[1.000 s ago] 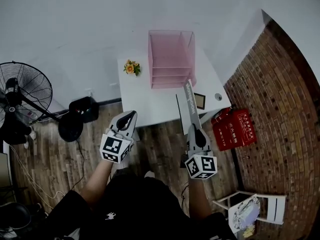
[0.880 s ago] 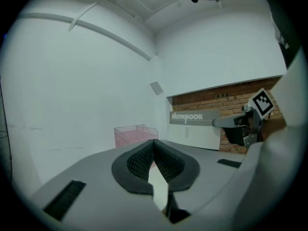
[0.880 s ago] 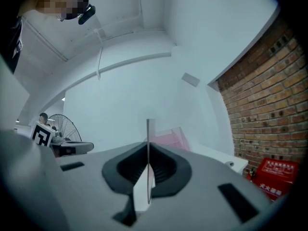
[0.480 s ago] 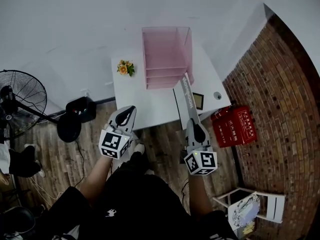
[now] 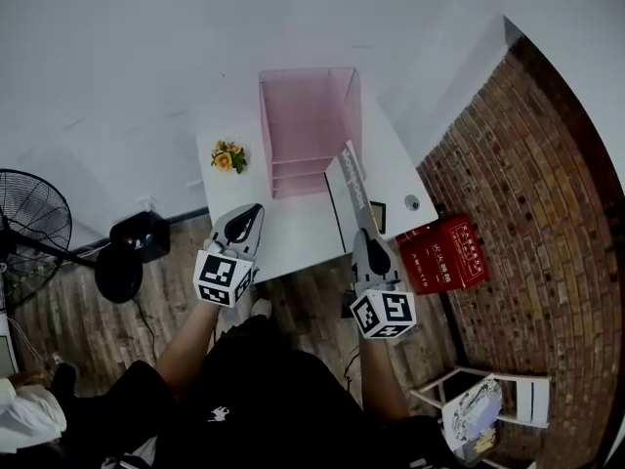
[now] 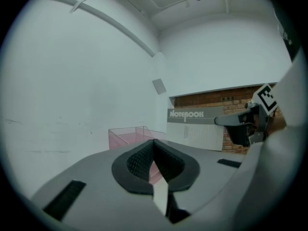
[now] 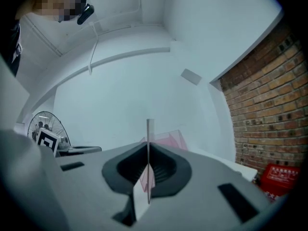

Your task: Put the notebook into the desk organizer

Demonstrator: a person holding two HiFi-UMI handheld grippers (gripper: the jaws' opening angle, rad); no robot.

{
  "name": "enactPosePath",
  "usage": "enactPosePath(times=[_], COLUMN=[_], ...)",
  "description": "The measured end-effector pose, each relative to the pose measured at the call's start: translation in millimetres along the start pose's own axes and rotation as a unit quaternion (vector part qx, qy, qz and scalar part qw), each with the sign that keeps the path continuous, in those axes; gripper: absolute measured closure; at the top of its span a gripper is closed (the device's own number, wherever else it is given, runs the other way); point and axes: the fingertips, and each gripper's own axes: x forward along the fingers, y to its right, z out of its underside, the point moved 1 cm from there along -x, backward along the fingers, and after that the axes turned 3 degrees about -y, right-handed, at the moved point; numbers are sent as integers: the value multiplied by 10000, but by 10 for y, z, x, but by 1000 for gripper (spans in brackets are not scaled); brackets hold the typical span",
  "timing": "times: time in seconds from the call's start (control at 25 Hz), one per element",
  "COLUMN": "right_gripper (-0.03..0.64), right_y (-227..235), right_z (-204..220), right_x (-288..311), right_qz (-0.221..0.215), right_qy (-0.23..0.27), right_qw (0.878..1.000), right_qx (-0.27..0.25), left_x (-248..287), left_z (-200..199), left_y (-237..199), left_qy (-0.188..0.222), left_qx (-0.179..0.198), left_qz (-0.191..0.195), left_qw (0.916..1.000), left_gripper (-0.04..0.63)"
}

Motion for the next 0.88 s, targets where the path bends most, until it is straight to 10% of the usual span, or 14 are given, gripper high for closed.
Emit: enactPosePath(times=[0.88], right_gripper=[606], right_y=[-469], right_z=[7], right_x=[2020], right_qz=[137], right_qy=[184], right_qw=[9994], right_qx=[273], left_x=[1019], left_z=[-99], left_y=[-1113], left_qy=[152], left_qx=[77], left_qz=[206], left_qw=[9996], left_gripper=[592])
